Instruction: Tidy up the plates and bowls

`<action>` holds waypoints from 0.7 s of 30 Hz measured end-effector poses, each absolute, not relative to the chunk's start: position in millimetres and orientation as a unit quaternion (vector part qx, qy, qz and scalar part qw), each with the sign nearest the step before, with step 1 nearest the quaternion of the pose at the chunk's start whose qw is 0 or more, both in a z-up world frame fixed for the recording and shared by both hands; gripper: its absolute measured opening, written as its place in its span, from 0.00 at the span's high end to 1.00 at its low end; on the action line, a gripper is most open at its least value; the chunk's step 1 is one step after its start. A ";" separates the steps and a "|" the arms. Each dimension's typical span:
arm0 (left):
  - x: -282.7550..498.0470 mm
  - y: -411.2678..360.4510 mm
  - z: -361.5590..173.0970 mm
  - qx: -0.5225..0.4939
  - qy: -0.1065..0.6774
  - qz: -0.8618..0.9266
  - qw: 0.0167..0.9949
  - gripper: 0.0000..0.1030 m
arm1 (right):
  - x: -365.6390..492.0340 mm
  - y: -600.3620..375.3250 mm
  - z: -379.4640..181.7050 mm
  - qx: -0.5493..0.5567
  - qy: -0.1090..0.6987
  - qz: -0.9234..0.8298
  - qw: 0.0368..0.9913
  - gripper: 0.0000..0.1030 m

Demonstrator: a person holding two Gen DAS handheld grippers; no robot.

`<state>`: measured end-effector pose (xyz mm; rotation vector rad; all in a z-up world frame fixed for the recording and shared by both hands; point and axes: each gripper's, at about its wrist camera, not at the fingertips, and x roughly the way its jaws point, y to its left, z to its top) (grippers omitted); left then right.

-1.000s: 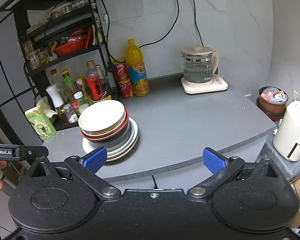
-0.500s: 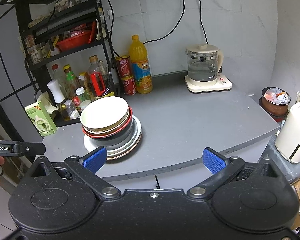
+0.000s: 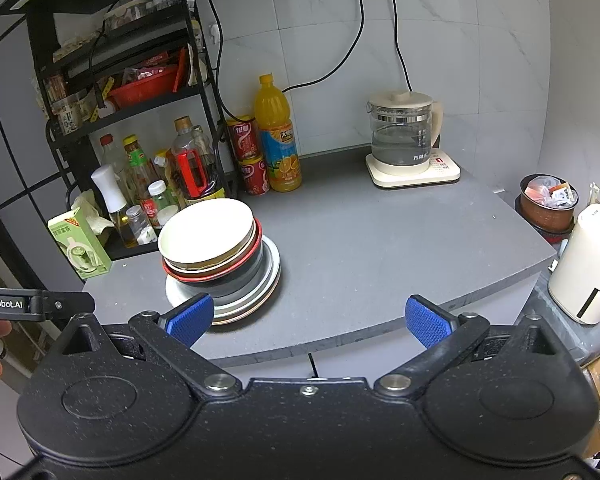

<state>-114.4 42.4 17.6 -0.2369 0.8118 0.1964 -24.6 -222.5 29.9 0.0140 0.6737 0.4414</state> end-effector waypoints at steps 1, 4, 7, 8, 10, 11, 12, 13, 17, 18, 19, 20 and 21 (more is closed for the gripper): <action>-114.5 42.9 17.8 -0.115 0.393 0.095 0.908 0.01 | -24.4 -222.6 29.8 0.007 0.328 0.215 0.920 0.00; -114.0 44.1 18.0 -0.115 0.393 0.095 0.907 0.01 | -23.9 -223.1 30.1 0.008 0.329 0.218 0.919 0.00; -113.9 44.3 18.1 -0.115 0.393 0.095 0.908 0.01 | -24.4 -223.3 29.5 0.007 0.330 0.216 0.919 0.00; -114.1 44.2 18.4 -0.115 0.393 0.096 0.907 0.01 | -24.6 -223.2 29.4 0.007 0.329 0.215 0.919 0.00; -115.1 44.4 18.5 -0.117 0.392 0.096 0.908 0.01 | -24.2 -222.7 29.7 0.006 0.330 0.214 0.919 0.00; -114.8 43.9 18.8 -0.117 0.392 0.096 0.907 0.01 | -24.0 -222.6 29.3 0.006 0.330 0.214 0.919 0.00; -114.6 44.0 18.9 -0.117 0.392 0.097 0.907 0.01 | -23.7 -222.1 28.9 0.005 0.331 0.214 0.919 0.00; -114.6 44.3 19.0 -0.117 0.392 0.096 0.908 0.01 | -23.7 -222.1 28.6 0.005 0.331 0.213 0.919 0.00; -114.6 45.0 18.8 -0.117 0.392 0.096 0.907 0.01 | -23.8 -221.4 28.6 0.004 0.332 0.214 0.919 0.00; -114.6 45.1 18.8 -0.117 0.392 0.096 0.907 0.01 | -23.9 -221.3 28.6 0.004 0.332 0.214 0.919 0.00; -114.4 45.1 18.8 -0.117 0.393 0.097 0.907 0.00 | -24.1 -221.3 28.5 0.004 0.332 0.215 0.918 0.00; -114.2 44.9 18.8 -0.117 0.393 0.098 0.907 0.01 | -24.1 -221.1 28.7 0.004 0.332 0.214 0.919 0.00; -114.1 44.7 18.7 -0.116 0.394 0.099 0.906 0.01 | -24.2 -221.3 28.4 0.004 0.333 0.214 0.919 0.00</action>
